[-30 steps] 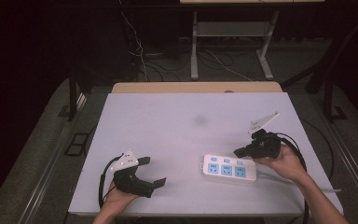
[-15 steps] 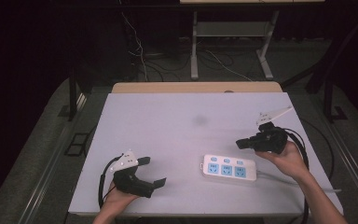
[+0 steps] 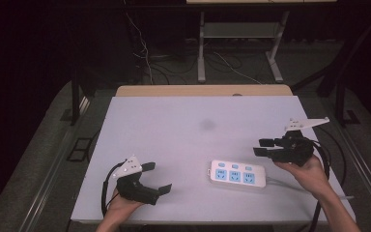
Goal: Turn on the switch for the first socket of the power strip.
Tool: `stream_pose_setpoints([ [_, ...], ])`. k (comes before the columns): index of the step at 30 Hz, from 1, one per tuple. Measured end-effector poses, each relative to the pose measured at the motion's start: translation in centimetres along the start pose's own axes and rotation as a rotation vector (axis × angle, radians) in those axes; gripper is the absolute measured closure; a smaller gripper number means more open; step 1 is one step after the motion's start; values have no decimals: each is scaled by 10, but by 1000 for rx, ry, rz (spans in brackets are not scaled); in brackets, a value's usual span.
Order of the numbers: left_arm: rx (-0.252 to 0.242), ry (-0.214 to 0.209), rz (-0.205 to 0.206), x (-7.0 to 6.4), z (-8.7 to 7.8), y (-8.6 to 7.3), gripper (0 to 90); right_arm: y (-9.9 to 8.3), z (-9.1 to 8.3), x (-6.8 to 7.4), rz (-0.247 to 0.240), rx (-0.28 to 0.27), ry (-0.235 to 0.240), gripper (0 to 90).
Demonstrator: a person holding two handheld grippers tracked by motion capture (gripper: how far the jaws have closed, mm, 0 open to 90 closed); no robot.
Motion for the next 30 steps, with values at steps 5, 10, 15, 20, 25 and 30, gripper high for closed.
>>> stream_pose_setpoints([
  [5,0,0,0,0,0,0,0,-11,-3,5,38,-26,-11,152],
  [10,2,-1,1,-1,0,0,0,-24,-3,12,46,-27,-29,82],
  [15,2,-1,3,-1,0,0,0,-35,0,15,51,-14,-30,0],
  [20,3,-1,4,0,0,0,0,-50,2,20,67,-14,-21,0],
  [25,6,-1,3,-1,0,0,0,-65,8,25,82,-24,-20,0],
  [30,6,-2,3,-1,0,-1,0,-75,13,28,78,-24,-38,0],
])
Point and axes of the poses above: each handheld gripper's, and its own axes: z roughly forward along the jaws, y roughly out of its top, x roughly to its left, the point moved 5 cm from there along z, roughly forward along the jaws, and after that the axes turned 5 degrees about x, right-handed, at the moved point
